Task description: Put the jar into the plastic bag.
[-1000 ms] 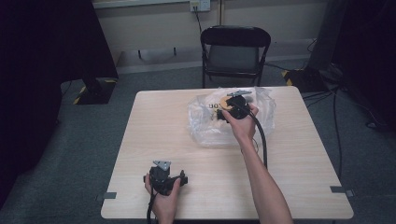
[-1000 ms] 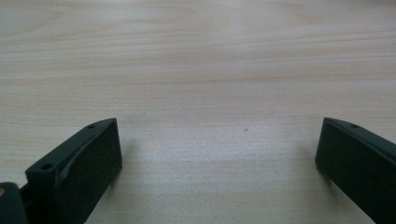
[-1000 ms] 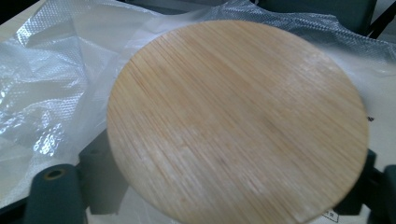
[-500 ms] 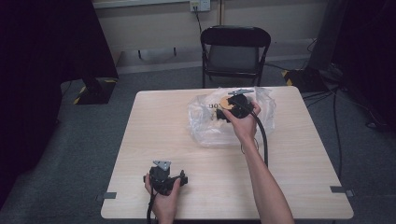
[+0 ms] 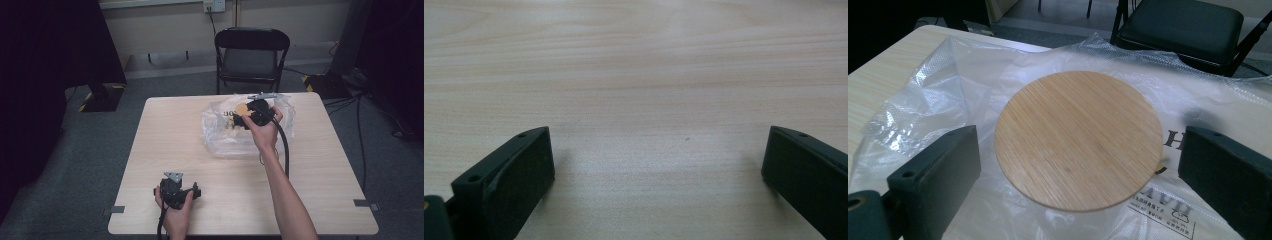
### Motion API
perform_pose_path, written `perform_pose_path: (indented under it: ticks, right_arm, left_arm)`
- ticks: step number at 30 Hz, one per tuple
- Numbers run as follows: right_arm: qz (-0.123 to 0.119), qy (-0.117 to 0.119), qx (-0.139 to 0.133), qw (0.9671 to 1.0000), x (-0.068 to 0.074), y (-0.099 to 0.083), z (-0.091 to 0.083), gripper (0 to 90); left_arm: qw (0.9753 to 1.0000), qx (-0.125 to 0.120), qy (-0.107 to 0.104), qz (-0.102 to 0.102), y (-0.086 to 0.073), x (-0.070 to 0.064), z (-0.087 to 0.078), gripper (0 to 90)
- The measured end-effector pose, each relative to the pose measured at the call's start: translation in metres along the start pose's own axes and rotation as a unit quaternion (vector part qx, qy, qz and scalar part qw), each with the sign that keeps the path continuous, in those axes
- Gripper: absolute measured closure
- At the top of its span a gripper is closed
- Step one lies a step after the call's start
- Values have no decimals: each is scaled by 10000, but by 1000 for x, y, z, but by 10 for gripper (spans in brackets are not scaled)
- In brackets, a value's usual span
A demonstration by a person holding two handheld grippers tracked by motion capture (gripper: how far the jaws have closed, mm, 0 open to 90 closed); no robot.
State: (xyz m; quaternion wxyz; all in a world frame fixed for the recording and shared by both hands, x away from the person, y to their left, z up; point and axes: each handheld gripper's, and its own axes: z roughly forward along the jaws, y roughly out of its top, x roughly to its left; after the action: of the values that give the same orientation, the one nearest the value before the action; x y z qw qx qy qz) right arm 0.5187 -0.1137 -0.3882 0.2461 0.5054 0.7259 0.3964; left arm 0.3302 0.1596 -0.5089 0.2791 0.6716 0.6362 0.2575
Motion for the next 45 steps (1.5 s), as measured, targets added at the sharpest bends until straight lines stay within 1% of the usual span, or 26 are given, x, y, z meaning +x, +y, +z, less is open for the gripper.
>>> perform_pose_path:
  ticks: [9, 19, 26, 31, 45]
  right_arm:
    - [21, 3, -95, 10000, -3, 1, -16, 22]
    - [93, 18, -248, 9996, -12, 1, -37, 25]
    - [163, 52, -356, 9992, -15, -7, -49, 25]
    - [187, 37, -385, 9991, -16, -13, -56, 25]
    - [170, 22, -571, 9982, -19, -24, -84, 26]
  left_arm:
    - [10000, -4, 3, 0, 0, 0, 0, 0]
    - [10000, -4, 3, -2, 0, 0, 0, 0]
    - [10000, -5, 3, -3, 0, 0, 0, 0]
    - [10000, -4, 3, -1, 0, 0, 0, 0]
    - [10000, 0, 9, 3, 0, 0, 0, 0]
